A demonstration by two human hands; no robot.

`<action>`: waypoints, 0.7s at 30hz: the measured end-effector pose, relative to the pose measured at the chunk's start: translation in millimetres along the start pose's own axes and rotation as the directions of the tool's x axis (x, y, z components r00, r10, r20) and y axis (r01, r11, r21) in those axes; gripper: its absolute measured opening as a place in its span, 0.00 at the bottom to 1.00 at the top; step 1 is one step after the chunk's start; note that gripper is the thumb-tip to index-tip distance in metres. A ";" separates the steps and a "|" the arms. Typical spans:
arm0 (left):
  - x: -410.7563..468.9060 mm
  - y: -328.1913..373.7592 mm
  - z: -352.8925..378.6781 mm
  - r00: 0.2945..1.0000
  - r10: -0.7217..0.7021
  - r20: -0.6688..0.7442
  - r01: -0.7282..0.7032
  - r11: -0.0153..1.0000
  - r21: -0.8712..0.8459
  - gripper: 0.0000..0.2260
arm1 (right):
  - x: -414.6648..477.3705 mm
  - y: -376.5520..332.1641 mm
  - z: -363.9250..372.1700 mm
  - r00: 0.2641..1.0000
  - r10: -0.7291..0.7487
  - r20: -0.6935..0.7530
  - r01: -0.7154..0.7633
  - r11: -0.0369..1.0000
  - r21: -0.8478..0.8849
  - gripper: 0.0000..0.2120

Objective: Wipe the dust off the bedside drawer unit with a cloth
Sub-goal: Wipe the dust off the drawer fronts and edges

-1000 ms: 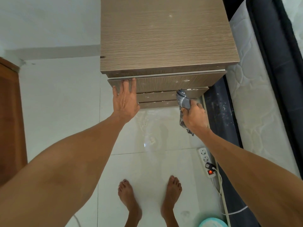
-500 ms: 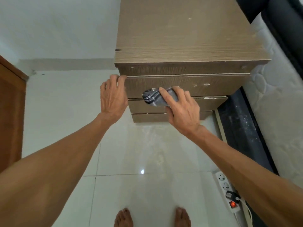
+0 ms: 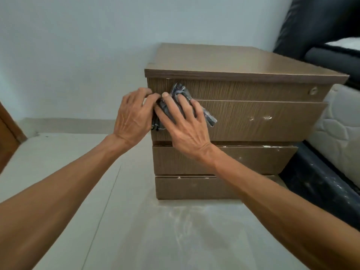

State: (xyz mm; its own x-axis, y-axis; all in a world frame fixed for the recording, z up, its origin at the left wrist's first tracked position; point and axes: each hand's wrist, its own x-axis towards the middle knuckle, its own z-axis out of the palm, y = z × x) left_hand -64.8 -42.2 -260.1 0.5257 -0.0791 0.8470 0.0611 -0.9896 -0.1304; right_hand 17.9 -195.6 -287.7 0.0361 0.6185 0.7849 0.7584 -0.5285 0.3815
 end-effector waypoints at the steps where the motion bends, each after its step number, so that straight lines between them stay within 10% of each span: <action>1: -1.4 -1.0 2.7 0.999 0.012 -0.032 -0.012 1.000 0.009 0.10 | -3.0 -0.7 3.8 1.000 -0.013 0.015 0.013 1.000 -0.010 0.26; 21: -2.7 31.4 12.8 0.974 0.226 -0.012 -0.212 0.931 0.298 0.18 | -61.1 78.5 24.4 0.991 -0.083 -0.104 0.075 0.994 -0.081 0.24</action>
State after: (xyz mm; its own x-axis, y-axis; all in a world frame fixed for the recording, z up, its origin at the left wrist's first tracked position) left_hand -53.5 -71.5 -273.1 0.5161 -0.3021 0.8015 0.1982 -0.8682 -0.4549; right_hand 91.1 -260.7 -317.6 -0.0951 0.5964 0.7971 0.7040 -0.5258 0.4774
